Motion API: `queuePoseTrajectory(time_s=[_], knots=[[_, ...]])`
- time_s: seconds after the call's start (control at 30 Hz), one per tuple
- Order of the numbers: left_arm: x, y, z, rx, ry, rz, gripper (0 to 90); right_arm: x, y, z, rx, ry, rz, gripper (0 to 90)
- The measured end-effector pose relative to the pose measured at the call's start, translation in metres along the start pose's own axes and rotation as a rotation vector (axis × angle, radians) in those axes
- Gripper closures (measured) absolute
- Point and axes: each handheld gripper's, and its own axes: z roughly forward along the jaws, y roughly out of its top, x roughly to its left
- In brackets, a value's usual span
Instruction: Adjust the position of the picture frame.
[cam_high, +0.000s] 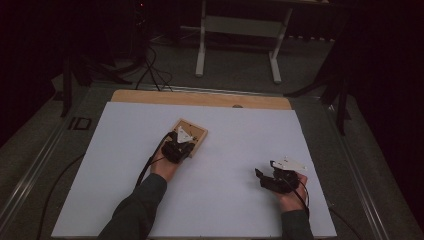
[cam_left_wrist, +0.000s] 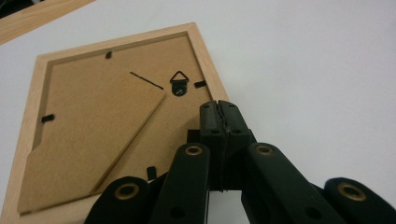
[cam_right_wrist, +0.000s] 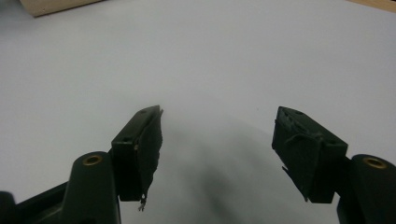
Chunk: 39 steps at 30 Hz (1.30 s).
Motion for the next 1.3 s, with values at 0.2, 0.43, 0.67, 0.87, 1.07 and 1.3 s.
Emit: queuePoseTrajectory(time_s=[0.2, 0.43, 0.67, 0.87, 1.07, 1.3], knots=[[-0.01, 0.001, 0.001, -0.008, -0.019, 0.006, 89.8, 0.0, 0.0, 0.0, 0.001, 0.001, -0.002, 32.5], [-0.022, 0.003, 0.003, -0.013, -0.035, 0.008, 89.8, 0.0, 0.0, 0.0, 0.002, 0.002, -0.004, 32.5], [-0.034, 0.004, 0.005, -0.023, -0.054, 0.004, 89.8, 0.001, 0.0, 0.001, 0.004, 0.002, -0.006, 32.4], [-0.045, 0.007, 0.007, -0.022, -0.064, -0.008, 89.8, 0.001, 0.0, 0.001, 0.005, 0.002, -0.007, 32.4], [-0.054, 0.009, 0.009, -0.023, -0.077, -0.005, 89.8, 0.001, 0.0, 0.001, 0.004, 0.002, -0.007, 32.3], [-0.061, 0.01, 0.008, -0.019, -0.089, 0.007, 89.8, 0.001, 0.0, 0.001, 0.004, 0.003, -0.008, 32.3]])
